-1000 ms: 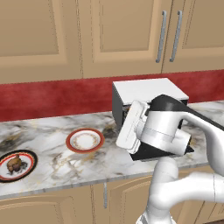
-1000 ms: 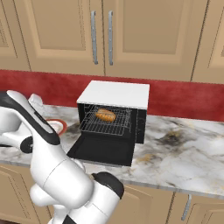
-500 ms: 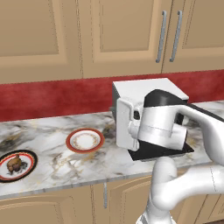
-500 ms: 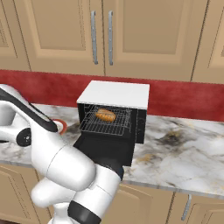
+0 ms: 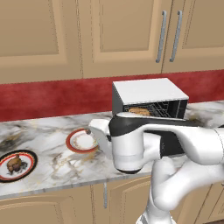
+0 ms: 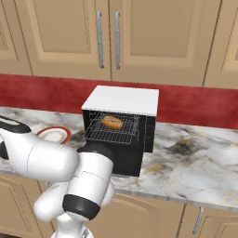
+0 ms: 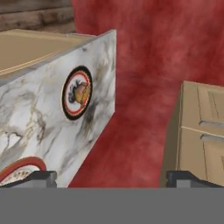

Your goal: Open the toaster oven door. Place the hotdog bun on the bottom rack in the toaster oven and place the chicken drumstick on the top rack.

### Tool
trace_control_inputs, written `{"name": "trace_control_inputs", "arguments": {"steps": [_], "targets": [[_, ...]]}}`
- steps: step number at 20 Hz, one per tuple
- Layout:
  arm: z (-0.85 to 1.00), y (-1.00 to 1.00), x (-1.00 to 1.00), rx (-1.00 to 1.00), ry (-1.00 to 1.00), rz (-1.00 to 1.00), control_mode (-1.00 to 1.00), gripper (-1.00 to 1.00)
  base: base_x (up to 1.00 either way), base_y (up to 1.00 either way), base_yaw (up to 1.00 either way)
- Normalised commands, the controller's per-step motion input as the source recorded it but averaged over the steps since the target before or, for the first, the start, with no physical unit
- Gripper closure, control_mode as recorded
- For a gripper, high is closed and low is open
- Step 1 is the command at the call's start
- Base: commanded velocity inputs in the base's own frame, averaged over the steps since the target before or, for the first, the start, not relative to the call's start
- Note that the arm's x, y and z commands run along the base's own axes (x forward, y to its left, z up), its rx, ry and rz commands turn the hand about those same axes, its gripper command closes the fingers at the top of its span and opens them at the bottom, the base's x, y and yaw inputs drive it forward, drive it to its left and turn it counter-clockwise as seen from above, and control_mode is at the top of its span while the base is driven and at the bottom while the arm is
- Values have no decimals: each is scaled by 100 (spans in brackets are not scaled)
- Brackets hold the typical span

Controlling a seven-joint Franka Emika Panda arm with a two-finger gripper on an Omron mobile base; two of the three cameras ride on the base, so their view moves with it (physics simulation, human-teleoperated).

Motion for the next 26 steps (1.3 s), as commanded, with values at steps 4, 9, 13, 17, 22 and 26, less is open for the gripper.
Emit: {"name": "trace_control_inputs", "arguments": {"steps": [4, 9, 13, 17, 22, 26], "targets": [[64, 33, -3, -54, -2, 0, -100, -100, 0, 0, 0], [71, 19, -1, -38, 0, 0, -100, -100, 0, 0, 0], [73, 5, -1, -25, -5, 0, -100, -100, 0, 0, 0], [60, 0, -4, -12, -8, 0, -100, -100, 0, 0, 0], [15, 2, -1, -4, -6, 0, -100, -100, 0, 0, 0], [0, 0, 0, 0, 0, 0, -100, -100, 0, 0, 0]]}}
